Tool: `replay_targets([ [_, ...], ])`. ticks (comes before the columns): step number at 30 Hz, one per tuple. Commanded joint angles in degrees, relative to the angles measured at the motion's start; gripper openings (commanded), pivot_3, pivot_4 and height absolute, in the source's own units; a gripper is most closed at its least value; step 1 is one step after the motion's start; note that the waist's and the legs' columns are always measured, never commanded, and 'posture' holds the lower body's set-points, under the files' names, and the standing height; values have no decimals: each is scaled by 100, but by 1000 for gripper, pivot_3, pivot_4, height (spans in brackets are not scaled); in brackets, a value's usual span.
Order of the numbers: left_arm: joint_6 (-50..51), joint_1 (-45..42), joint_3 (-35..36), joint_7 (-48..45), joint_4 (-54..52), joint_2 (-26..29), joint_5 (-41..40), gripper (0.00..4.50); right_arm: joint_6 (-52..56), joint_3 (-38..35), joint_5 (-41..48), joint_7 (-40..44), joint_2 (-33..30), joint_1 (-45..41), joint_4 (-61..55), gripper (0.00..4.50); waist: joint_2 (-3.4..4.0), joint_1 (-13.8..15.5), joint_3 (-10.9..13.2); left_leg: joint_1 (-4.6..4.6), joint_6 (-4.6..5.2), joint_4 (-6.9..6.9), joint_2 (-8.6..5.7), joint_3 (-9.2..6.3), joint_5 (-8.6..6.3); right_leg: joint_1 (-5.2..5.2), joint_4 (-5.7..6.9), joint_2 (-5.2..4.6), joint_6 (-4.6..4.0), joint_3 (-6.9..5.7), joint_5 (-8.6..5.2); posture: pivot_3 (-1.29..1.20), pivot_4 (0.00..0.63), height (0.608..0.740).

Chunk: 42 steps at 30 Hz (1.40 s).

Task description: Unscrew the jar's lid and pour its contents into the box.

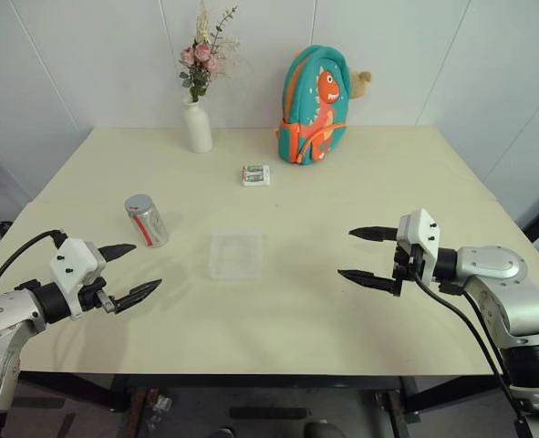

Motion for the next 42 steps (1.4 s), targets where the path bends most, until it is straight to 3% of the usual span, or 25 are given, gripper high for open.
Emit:
replay_targets([
  [1, -54, 80, 247, 81, -250, 6, -28, 4467, -134, -29, 21, 67, 11, -135, 39, 4500, 0, -6, 0, 0, 0, 0, 0, 0, 0, 0, 0, 0, 0, 0, 0, 0, 150, 740],
  [5, 24, 335, 389, 357, -374, -124, 41, 4467, -185, 81, -21, 152, 123, -283, 243, 4500, 0, -44, 0, 3, 0, 0, 2, 3, 0, -1, 3, 3, -1, 2, 0, 0, 150, 740],
  [10, 435, 580, 708, 1905, -509, -965, 398, 4467, -79, 245, 85, 124, 508, -612, 299, 4500, 0, -101, 0, 7, 0, 3, 3, 3, 0, 1, 7, 5, 1, 7, 3, 0, 150, 740],
  [15, 688, -413, 506, 3370, 30, -1849, 698, 4467, 131, 426, 194, 6, 1064, -1097, 246, 4500, -1, -50, 0, 3, -1, 36, 2, -5, 0, 3, 24, 10, 5, 4, 13, 0, 150, 740],
  [23, 160, -1466, -13, 3063, 1316, -1831, 823, 4467, 550, 413, 352, -395, 1482, -1487, -9, 4500, -3, 9, -2, -2, -5, 71, 10, -5, 5, 20, 3, 31, 10, 8, 47, 0, 150, 740],
  [27, -161, -2323, -273, 3168, 2422, -1726, 1134, 4467, 693, 361, 476, -581, 1572, -1355, -386, 4500, -4, 22, -2, -8, -7, 69, 15, -8, 7, 12, 7, 37, 10, 7, 49, 0, 150, 740],
  [42, -1381, -3830, -644, 2939, 5099, -1544, 1519, 4467, 850, 329, 587, -1072, 1685, -1050, -947, 4500, -7, -3, -4, -14, -9, 61, 19, 3, 5, -2, 6, 43, 15, 16, 52, 0, 150, 740],
])
